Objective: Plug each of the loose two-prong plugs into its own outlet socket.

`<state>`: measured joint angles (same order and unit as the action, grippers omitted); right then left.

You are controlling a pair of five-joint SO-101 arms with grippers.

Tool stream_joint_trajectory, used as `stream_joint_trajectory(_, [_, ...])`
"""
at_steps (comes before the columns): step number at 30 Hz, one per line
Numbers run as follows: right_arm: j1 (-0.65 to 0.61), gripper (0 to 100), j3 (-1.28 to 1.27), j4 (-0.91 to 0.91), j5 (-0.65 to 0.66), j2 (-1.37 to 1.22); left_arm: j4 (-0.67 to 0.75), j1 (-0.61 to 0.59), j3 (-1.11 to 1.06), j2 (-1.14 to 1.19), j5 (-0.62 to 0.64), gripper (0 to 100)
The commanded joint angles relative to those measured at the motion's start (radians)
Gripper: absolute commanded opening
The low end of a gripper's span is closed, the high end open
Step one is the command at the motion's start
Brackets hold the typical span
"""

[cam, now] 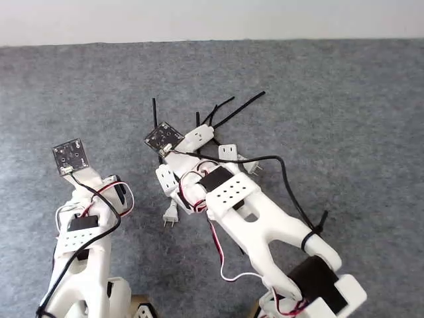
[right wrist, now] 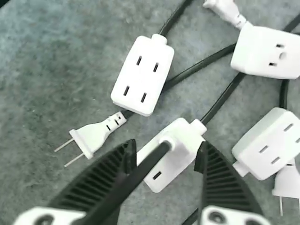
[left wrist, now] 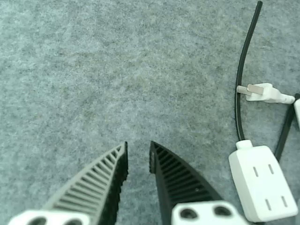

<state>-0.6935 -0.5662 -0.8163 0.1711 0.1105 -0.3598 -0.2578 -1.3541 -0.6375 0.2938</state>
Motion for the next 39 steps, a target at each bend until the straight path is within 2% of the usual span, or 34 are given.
stream_joint_trajectory(1, [0.036, 19.7, 0.018, 0.021, 0.015, 0.041, 0.026, -0.003, 0.013, -0.023, -0.006, 8])
stream_joint_trajectory(6, [0.097, 0.0, 0.02, 0.053, 0.014, -0.01, 0.026, -0.003, 0.012, -0.023, -0.006, 8])
stream_joint_trajectory(8, [0.13, 3.0, 0.021, 0.071, 0.014, -0.031, 0.026, -0.003, 0.012, -0.023, -0.006, 8])
stream_joint_trajectory(13, [0.191, 0.8, 0.041, 0.031, 0.014, 0.01, 0.026, -0.003, 0.012, -0.023, -0.006, 8])
stream_joint_trajectory(21, [0.288, 0.9, 0.041, -0.165, 0.008, 0.375, 0.026, -0.002, 0.016, -0.02, -0.006, 8])
stream_joint_trajectory(26, [0.486, 0.9, 0.043, -0.295, 0.014, 0.611, 0.071, -0.003, 0.01, -0.015, -0.005, 8])
stream_joint_trajectory(30, [0.737, 0.9, 0.043, -0.371, 0.018, 0.734, 0.11, -0.003, -0.007, -0.015, -0.003, 8])
stream_joint_trajectory(34, [0.969, 0.9, 0.038, -0.415, 0.064, 0.75, 0.11, -0.003, -0.007, -0.015, -0.002, 8])
stream_joint_trajectory(36, [0.937, 1.6, 0.026, -0.45, 0.081, 0.736, 0.11, -0.003, -0.007, -0.015, -0.003, 8])
stream_joint_trajectory(39, [0.745, 8.9, -0.009, -0.499, 0.152, 0.725, 0.11, -0.003, -0.007, -0.015, -0.003, 8])
